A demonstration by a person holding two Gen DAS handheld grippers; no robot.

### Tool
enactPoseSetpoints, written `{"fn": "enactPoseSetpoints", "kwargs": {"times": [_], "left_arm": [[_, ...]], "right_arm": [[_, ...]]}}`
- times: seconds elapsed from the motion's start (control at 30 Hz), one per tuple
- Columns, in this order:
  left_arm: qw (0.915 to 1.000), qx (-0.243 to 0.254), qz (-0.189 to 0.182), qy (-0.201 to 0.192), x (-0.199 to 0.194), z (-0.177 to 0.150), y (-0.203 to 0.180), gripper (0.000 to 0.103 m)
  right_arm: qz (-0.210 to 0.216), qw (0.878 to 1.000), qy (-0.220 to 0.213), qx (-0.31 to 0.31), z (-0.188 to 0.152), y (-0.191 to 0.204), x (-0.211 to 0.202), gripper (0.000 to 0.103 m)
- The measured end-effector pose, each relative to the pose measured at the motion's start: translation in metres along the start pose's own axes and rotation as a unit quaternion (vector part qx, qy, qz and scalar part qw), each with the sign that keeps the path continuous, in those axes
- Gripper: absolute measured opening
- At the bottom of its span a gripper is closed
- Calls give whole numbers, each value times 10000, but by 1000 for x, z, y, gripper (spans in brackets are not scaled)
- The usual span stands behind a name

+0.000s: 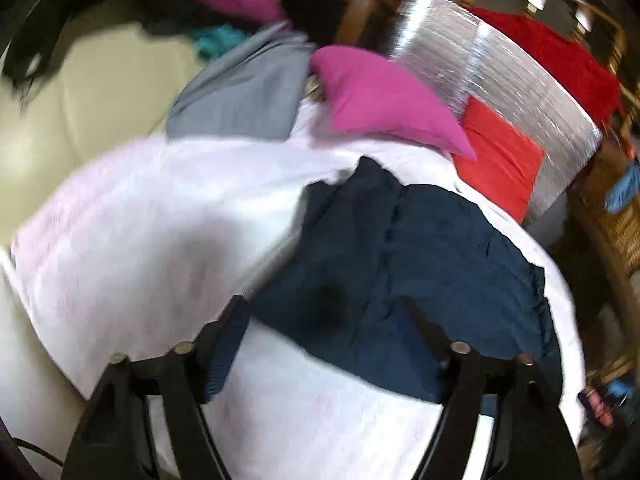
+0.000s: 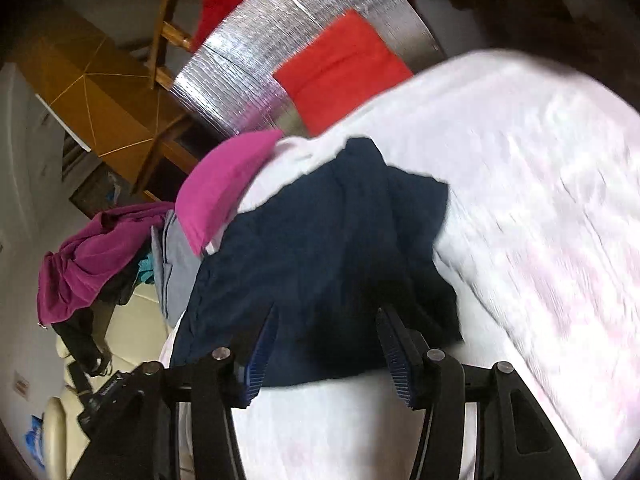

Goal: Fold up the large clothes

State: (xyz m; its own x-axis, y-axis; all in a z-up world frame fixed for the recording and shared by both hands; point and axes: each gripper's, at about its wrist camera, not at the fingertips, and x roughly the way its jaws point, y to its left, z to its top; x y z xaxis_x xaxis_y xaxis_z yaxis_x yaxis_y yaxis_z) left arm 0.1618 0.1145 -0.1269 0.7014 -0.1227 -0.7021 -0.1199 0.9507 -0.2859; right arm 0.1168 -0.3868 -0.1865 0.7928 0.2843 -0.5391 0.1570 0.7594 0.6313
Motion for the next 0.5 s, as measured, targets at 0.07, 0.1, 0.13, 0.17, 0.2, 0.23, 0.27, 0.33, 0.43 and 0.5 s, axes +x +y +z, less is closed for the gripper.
{"fn": "enactPoseSetpoints", "kwargs": {"times": [0.07,0.1,0.13,0.17,0.2,0.23,0.27,0.33,0.43,0.5], "left_arm": [[9995,262,165,104,17,7,-13,79],[9990,324,260,187,26,7,-15,79],[9982,392,355,296,40,7,-22,79],[9965,478,472,491,60,3,-25,80],[9950,530,565,629,74,2,-31,79],[9921,622,728,807,88,-5,-33,82],[9897,732,849,890,101,-9,-36,84],[9890,917,975,627,105,-14,-40,95],[9891,977,938,575,104,-13,-34,99],[9894,966,928,554,111,-10,-35,100]], "right_arm": [[-28,10000,64,33,5,-1,14,51],[-116,9999,99,23,9,9,31,51],[-238,9996,151,17,10,9,42,51],[-336,9992,225,41,8,5,51,51],[-419,9984,350,109,6,-2,61,51],[-523,9971,521,192,2,-9,74,50],[-605,9958,649,236,-1,-16,83,45],[-622,9957,667,163,-6,-23,88,41],[-723,9949,702,-45,-3,-15,85,40],[-678,9956,562,-329,3,-1,79,42]]}}
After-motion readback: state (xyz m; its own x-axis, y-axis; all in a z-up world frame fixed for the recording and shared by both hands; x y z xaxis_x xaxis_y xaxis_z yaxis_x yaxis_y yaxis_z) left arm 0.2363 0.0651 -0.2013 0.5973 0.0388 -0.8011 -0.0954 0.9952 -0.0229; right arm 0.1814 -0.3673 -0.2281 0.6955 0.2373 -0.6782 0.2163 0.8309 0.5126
